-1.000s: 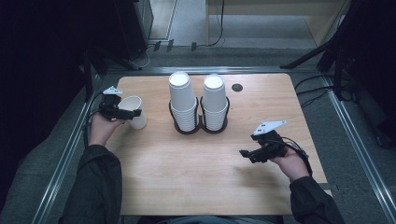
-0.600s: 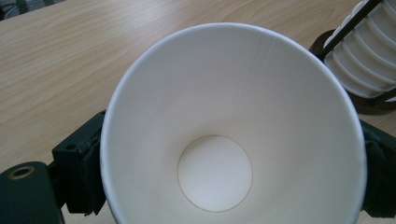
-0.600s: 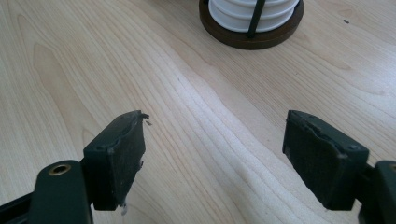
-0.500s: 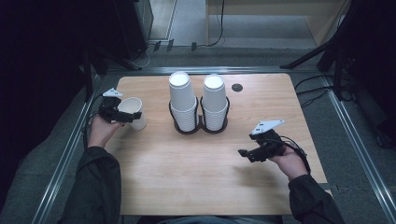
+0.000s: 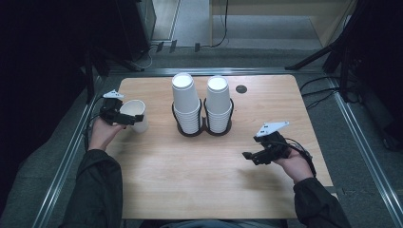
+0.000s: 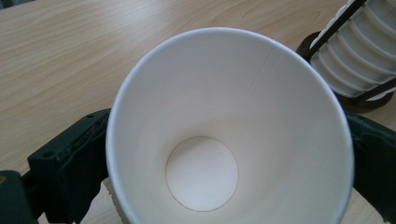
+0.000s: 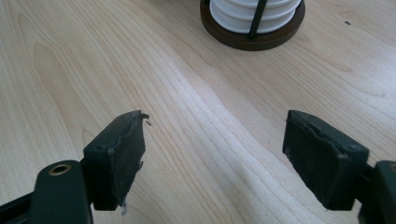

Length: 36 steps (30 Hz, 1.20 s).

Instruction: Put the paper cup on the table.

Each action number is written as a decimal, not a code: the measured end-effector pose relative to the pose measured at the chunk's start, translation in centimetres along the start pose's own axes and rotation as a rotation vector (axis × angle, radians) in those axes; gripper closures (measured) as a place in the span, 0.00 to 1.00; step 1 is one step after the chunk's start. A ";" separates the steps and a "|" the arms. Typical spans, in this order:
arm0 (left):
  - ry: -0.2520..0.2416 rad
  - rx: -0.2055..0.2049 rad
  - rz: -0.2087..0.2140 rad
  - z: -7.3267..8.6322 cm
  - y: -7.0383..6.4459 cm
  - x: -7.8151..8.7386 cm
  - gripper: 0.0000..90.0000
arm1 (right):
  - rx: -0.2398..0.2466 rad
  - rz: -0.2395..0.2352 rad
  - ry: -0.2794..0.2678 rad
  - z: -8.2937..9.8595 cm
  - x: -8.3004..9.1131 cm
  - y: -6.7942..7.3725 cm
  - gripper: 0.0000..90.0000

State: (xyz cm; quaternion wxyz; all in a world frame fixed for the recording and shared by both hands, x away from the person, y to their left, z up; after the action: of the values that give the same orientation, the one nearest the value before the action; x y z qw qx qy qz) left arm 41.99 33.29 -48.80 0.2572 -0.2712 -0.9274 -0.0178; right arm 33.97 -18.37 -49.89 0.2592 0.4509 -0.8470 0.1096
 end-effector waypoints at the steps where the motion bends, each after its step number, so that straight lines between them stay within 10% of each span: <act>1: 0.000 0.000 0.000 0.0 0.0 0.0 0.00 | 0.000 0.000 0.000 0.0 0.0 0.0 0.23; 36: 0.034 0.028 0.008 -4.3 -3.2 4.2 0.00 | 0.009 -0.015 -0.001 -0.4 -0.4 -0.3 0.23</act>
State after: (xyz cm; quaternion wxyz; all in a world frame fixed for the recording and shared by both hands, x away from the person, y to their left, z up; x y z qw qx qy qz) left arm 39.31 31.87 -42.74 0.2765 -0.2710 -0.9220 -0.0086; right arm 34.56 -18.10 -49.76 0.2577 0.4586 -0.8431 0.1115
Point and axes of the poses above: each handheld gripper's, and its own axes: x roughly backward along the jaws, z roughly out of its underside, y roughly to its left, the point moved 2 cm from there along -x, roughly forward along the jaws, and after that the axes turned 15 degrees about -y, right-handed, at the moved point
